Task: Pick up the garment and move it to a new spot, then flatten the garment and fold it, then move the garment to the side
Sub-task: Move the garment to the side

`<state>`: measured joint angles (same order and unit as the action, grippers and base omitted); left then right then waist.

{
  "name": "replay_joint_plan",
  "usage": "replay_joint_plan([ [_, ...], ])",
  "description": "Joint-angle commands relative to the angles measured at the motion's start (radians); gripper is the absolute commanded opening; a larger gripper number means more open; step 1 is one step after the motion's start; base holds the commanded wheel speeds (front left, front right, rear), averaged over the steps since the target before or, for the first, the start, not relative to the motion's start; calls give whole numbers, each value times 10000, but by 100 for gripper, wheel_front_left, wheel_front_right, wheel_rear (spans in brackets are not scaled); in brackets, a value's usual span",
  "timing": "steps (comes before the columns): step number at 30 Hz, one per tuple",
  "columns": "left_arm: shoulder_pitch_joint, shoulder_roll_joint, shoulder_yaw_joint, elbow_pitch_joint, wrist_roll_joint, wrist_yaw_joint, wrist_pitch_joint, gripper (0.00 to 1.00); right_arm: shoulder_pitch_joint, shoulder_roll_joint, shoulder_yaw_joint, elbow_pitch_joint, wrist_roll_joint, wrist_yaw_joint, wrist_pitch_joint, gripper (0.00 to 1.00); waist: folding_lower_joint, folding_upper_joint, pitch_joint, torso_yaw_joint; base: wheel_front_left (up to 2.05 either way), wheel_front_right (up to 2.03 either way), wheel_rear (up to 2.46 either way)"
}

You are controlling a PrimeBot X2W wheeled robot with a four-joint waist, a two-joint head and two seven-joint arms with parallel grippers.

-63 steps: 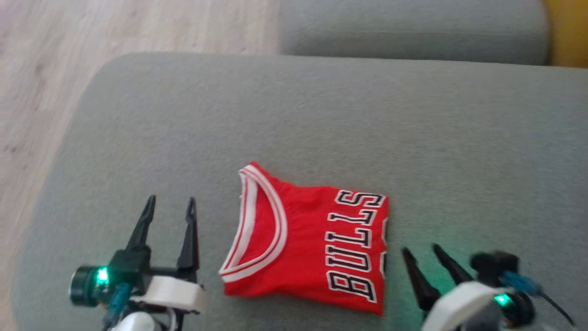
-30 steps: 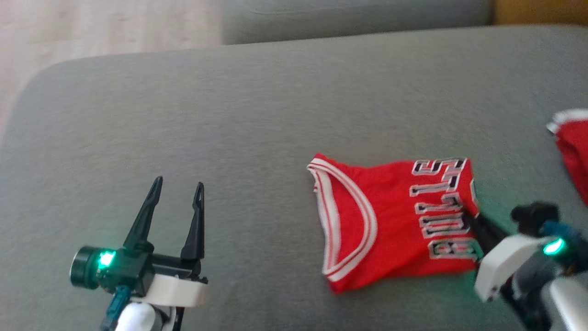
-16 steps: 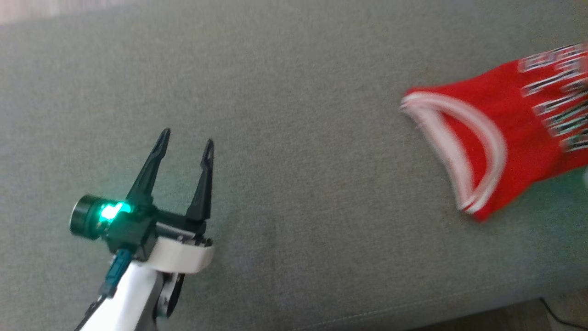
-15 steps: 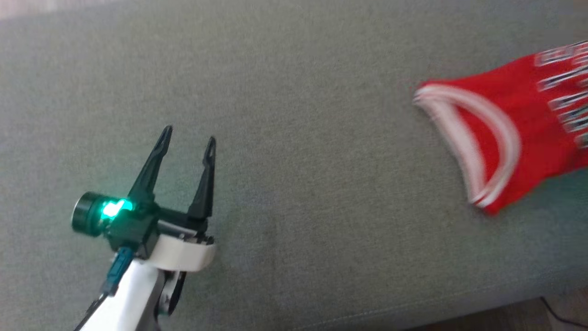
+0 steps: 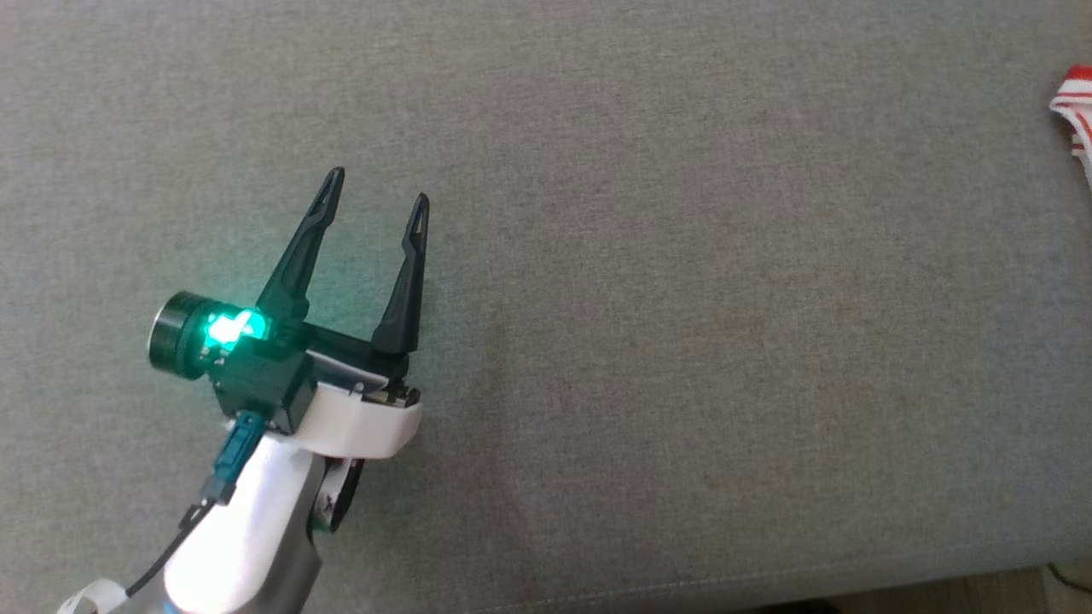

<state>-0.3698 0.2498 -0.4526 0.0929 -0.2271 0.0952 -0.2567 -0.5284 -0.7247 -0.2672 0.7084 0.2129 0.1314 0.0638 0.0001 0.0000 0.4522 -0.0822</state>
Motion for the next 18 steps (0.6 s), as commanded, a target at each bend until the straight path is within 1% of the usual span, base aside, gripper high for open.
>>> replay_joint_plan([
  [1, -181, 10, 431, -251, 149, -64, -51, 100, 50, -291, -321, 1, -501, -7, -368, 100, -1, 0, -172, 107, 0, 0, 0],
  [3, -50, -64, 539, -218, 166, -55, -51, 100, 155, -97, -598, 85, -932, -7, -669, 100, -1, 0, -378, 162, 0, 0, 0],
  [5, 43, -98, 599, -194, 167, -45, -51, 100, 233, 20, -793, 109, -1126, -7, -772, 100, -1, 0, -508, 196, 0, 0, 0],
  [9, 496, -186, 888, -80, 132, -22, -51, 100, 746, 678, -1226, -430, -1471, -7, -1268, 100, -1, 0, -1056, 336, 0, 0, 0],
  [13, 980, -210, 1251, 78, 87, 63, -51, 100, 1431, 1604, -1164, -1841, -1464, -7, -1471, 100, -1, 0, -1598, 521, 0, 0, 0],
  [18, 1518, -224, 1752, 228, 46, 120, -51, 100, 2578, 3311, -630, -4453, -1502, -7, -1243, 100, -1, 0, -2170, 856, 0, 0, 0],
])
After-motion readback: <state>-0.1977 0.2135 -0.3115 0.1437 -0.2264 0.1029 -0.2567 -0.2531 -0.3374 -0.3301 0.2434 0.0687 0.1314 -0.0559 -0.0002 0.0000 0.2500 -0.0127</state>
